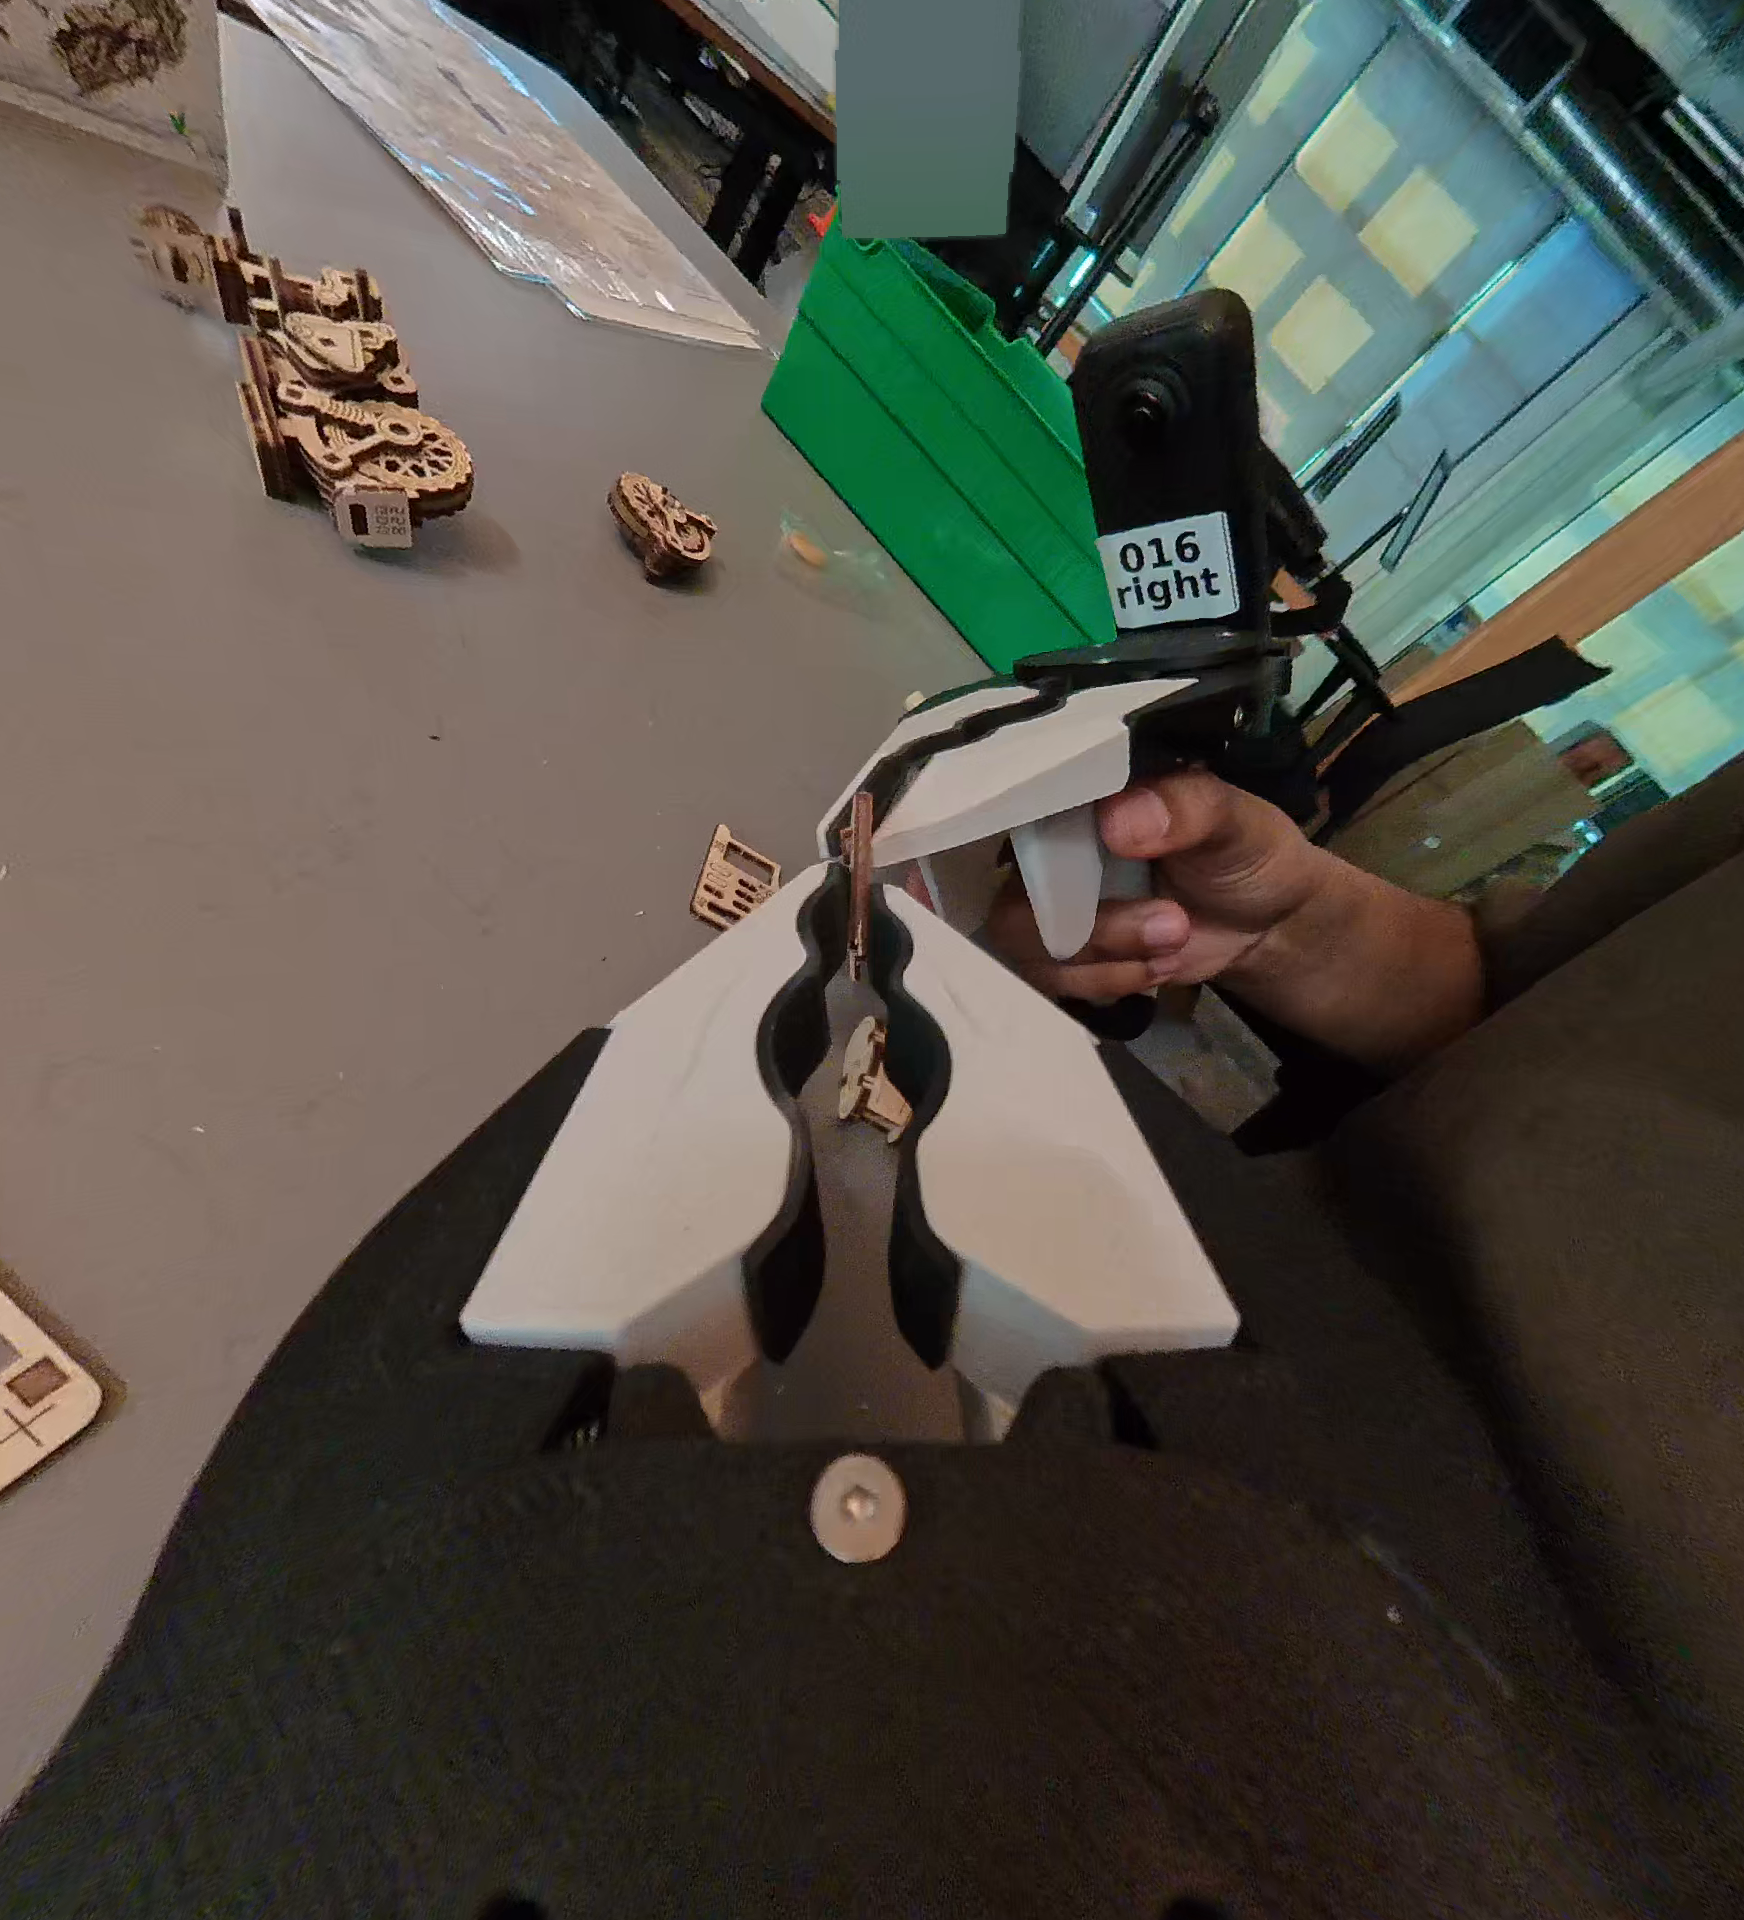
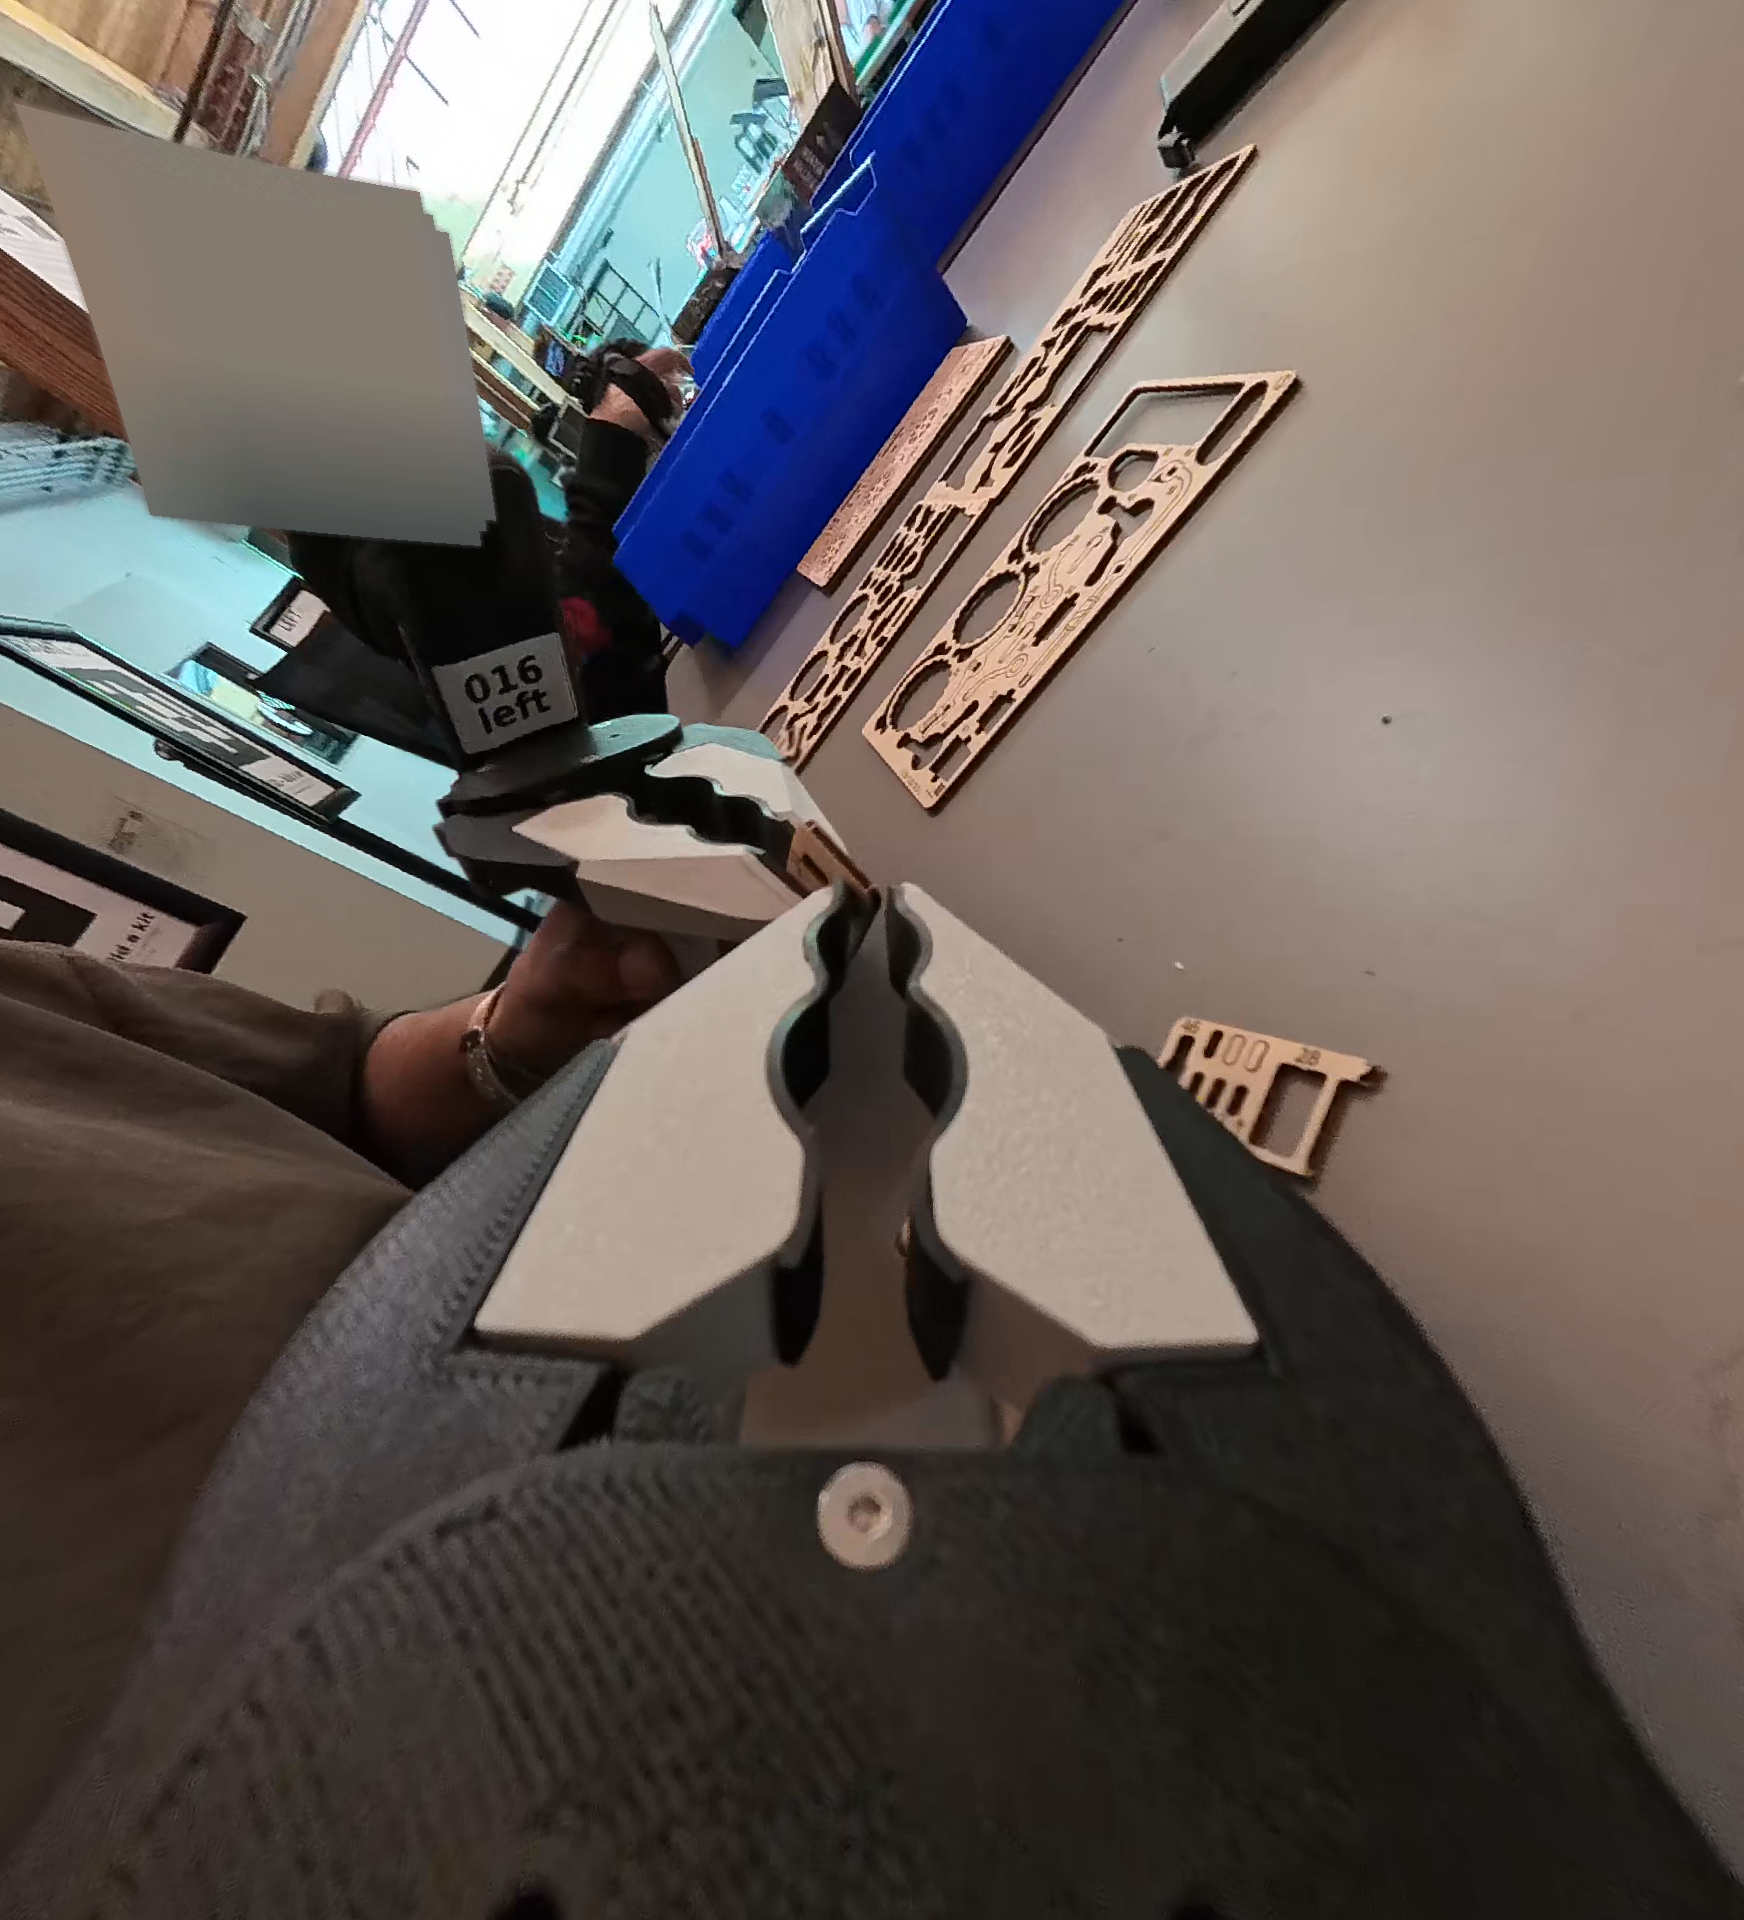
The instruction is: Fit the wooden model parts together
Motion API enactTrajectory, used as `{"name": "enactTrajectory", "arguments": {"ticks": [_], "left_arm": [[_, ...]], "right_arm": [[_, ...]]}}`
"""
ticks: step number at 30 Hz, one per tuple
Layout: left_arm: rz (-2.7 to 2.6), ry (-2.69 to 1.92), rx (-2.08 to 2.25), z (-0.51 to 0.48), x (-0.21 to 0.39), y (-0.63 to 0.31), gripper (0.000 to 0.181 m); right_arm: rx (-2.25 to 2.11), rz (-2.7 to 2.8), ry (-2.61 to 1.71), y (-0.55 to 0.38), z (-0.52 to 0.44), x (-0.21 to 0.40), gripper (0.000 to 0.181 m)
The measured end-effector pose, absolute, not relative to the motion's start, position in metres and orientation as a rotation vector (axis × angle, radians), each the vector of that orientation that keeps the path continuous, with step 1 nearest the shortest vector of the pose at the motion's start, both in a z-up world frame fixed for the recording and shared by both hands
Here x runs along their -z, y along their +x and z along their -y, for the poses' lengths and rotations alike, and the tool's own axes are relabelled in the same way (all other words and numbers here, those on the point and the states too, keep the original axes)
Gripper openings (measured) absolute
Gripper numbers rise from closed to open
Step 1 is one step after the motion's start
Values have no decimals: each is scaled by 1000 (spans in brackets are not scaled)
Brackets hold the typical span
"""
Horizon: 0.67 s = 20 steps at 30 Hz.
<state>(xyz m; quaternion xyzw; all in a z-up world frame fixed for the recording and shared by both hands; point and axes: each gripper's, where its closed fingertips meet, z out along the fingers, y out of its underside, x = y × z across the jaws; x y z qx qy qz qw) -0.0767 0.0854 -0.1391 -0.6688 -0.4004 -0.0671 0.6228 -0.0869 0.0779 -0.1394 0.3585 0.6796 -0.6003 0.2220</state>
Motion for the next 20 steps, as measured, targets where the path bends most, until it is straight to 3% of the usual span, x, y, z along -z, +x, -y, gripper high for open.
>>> {"name": "enactTrajectory", "arguments": {"ticks": [9,14,16,20], "left_arm": [[895,-1649,-20,-85,146,-79,1],[1009,-1383,295,-78,136,-85,0],[1041,-1312,369,-72,137,-88,0],[1018,-1197,533,-70,127,-84,1]], "right_arm": [[1688,-2087,970,-90,-78,145,4],[1807,-2177,926,-96,-78,135,3],[1840,-2219,901,-98,-82,133,19],[1890,-2295,743,-93,-82,129,19]]}}
